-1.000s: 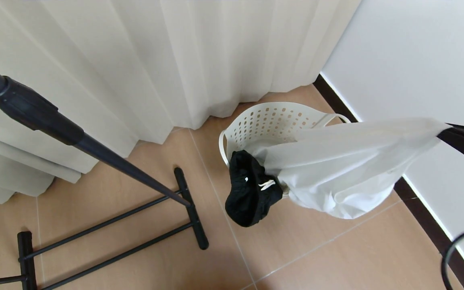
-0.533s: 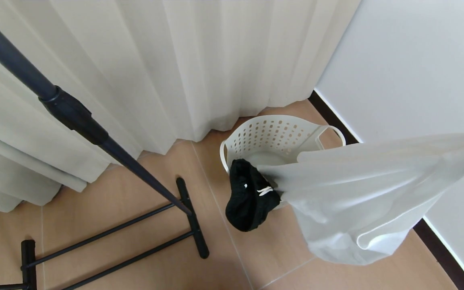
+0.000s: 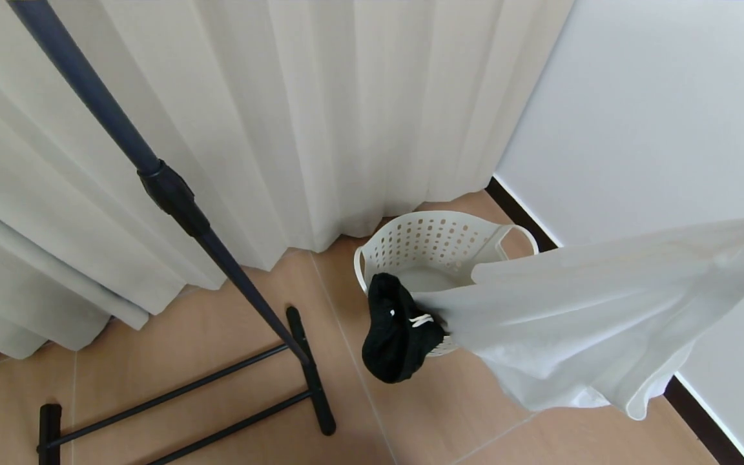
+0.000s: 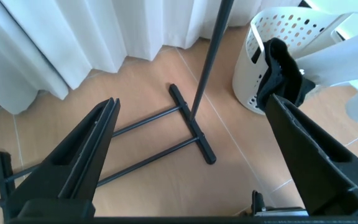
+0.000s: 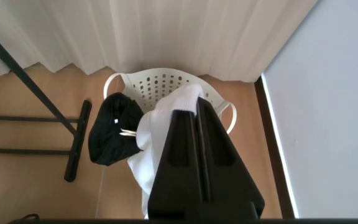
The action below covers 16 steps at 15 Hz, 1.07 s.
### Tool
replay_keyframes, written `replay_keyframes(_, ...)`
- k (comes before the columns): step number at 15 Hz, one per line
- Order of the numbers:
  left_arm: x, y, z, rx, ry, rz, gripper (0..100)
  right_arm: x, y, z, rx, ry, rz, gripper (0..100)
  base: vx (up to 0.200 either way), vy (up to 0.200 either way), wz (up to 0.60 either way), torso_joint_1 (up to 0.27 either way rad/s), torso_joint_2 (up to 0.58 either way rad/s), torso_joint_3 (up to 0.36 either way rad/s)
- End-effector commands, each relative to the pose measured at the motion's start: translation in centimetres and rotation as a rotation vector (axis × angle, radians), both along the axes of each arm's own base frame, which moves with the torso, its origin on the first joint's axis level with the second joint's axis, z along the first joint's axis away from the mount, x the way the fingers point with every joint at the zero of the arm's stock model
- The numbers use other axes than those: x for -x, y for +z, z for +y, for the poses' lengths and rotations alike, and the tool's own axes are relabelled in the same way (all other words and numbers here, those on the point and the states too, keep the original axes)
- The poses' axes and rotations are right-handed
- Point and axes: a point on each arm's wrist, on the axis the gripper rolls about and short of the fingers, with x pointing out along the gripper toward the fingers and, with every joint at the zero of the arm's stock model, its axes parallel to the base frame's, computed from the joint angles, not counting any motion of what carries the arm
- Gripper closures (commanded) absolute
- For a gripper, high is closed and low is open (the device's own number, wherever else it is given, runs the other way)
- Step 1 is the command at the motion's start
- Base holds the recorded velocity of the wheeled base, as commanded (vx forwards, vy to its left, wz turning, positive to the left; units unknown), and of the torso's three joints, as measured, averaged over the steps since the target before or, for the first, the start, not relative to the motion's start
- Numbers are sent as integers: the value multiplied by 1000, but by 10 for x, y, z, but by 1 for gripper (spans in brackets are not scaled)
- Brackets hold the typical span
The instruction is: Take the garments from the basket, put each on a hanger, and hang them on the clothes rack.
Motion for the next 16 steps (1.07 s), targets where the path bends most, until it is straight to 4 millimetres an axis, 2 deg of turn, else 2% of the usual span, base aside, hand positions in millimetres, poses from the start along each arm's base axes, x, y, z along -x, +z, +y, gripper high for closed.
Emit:
replay_keyframes(1, 0, 0, 0, 0, 0, -1, 0, -3, -2, 2, 6, -1, 10, 100, 0, 0, 0, 2, 2, 203)
replay_keyframes(14, 0, 0, 0, 0, 0, -1, 0, -8, -8, 4, 21, 6, 40, 100, 0, 0, 0, 4, 1, 199)
replay_keyframes(16, 0, 0, 0, 0, 0, -1, 0, -8, -9, 4, 21, 6, 40, 100, 0, 0, 0, 61, -234, 22)
